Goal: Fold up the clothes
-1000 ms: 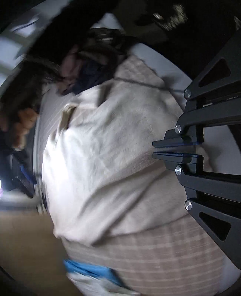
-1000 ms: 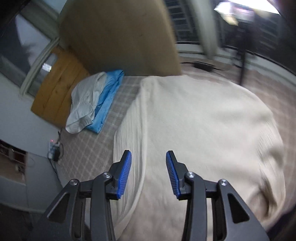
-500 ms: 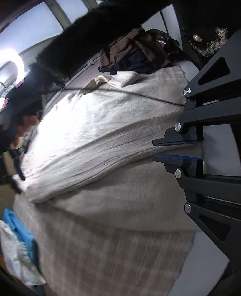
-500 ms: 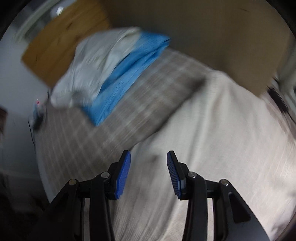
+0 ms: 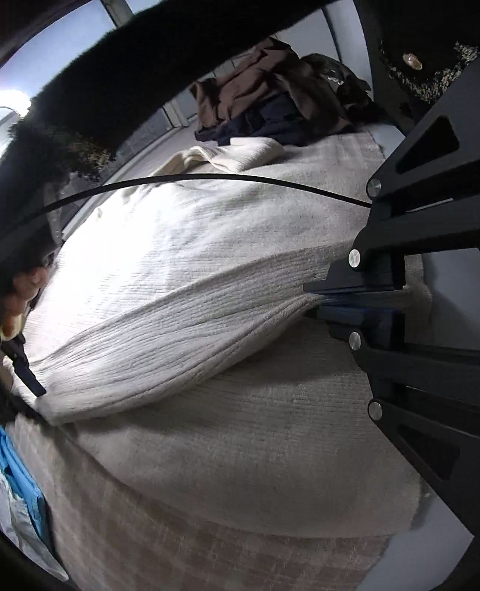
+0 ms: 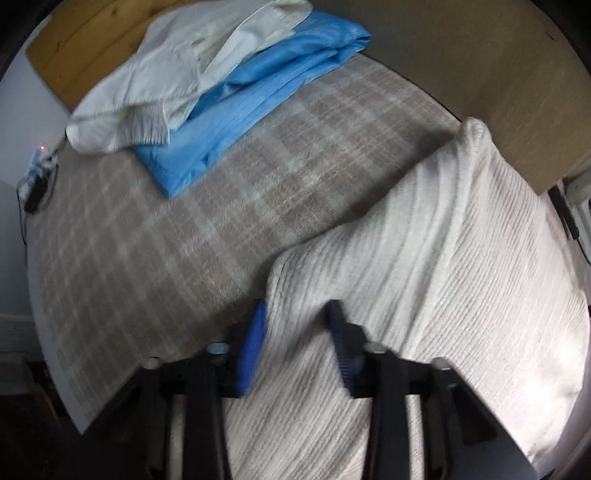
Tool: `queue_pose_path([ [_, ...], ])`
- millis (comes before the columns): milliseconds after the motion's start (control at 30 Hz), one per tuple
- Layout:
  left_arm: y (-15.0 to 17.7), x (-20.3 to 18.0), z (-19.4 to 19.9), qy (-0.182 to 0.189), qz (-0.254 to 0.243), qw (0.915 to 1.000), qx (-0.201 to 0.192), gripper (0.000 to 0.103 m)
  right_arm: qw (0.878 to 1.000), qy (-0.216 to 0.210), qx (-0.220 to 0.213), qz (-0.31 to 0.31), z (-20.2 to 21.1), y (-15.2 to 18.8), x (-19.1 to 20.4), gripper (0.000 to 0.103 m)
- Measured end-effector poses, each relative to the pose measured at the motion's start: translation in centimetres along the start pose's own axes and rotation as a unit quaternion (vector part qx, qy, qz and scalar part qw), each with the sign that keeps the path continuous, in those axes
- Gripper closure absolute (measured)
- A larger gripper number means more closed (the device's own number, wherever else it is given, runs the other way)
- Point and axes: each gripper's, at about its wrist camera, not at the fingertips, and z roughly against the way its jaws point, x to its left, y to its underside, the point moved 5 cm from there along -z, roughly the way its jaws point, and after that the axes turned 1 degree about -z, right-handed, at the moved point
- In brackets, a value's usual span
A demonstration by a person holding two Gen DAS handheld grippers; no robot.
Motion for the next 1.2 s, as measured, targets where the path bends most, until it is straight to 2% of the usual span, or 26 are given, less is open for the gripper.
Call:
queue_pose_path([
  [133,-0.3,0.6,2.5,-0.009,0.000,0.9997,-0.021,0.099,0.999,-0.035,-0.006,-0.030,0.5,-0.4,-0.8,0.092],
  [267,-0.5,2.8,5.3,-0.022,0.016,0.9988,-0.039,0.099,0.997,-0.057,-0.016,-0.058,1.0,-0.9,-1.0,0.094],
  [400,-0.4,6.4,6.0,-0.062,0.039,0.9965,-0.040,0.099,0.995,-0.063,-0.022,-0.069,0.7,-1.8,-0.5,0.094],
  [533,-0.1,8.5,5.6,-0.074,0.078,0.9939,-0.025,0.098,0.995,-0.082,-0.013,-0.063,0.5,-2.3,0.1,0.089],
  [600,-0.2,8.1,6.5,-0.078,0.070,0.9937,-0.041,0.098,0.988,-0.123,-0.051,-0.082,3.1,-2.3,-1.2,0.087],
  [633,-0.3,7.9,7.1,-0.083,0.065,0.9932,-0.052,0.098,0.983,-0.138,-0.079,-0.096,4.5,-2.2,-2.4,0.075],
  [667,-0.4,7.6,7.6,-0.086,0.061,0.9927,-0.059,0.098,0.976,-0.153,-0.107,-0.111,6.0,-2.1,-3.6,0.067],
  [700,-0.5,7.5,7.8,-0.087,0.059,0.9924,-0.063,0.098,0.973,-0.153,-0.127,-0.121,6.9,-2.0,-4.8,0.062],
  [767,-0.7,7.2,7.9,-0.087,0.058,0.9922,-0.068,0.097,0.972,-0.137,-0.131,-0.136,6.6,-1.9,-6.7,0.062],
  [833,-0.9,7.5,7.5,-0.092,0.062,0.9919,-0.062,0.087,0.970,-0.144,-0.119,-0.155,5.2,-1.5,-8.0,0.062],
  [867,-0.9,7.8,7.2,-0.100,0.064,0.9913,-0.057,0.086,0.972,-0.137,-0.109,-0.157,4.2,-1.5,-8.3,0.062],
  [967,-1.0,8.8,6.4,-0.129,0.063,0.9884,-0.049,0.084,0.981,-0.090,-0.075,-0.153,0.8,-1.7,-8.7,0.062],
  [1000,-1.0,9.1,6.2,-0.138,0.063,0.9873,-0.047,0.080,0.984,-0.075,-0.064,-0.151,0.2,-1.7,-8.9,0.063],
  [1100,-1.0,9.3,5.5,-0.131,0.061,0.9888,-0.038,0.077,0.981,-0.079,-0.073,-0.160,1.8,-1.4,-7.8,0.063],
  [1200,-1.2,8.7,4.6,-0.123,0.043,0.9909,-0.032,0.074,0.988,-0.075,-0.080,-0.110,3.4,-1.7,-3.5,0.062],
])
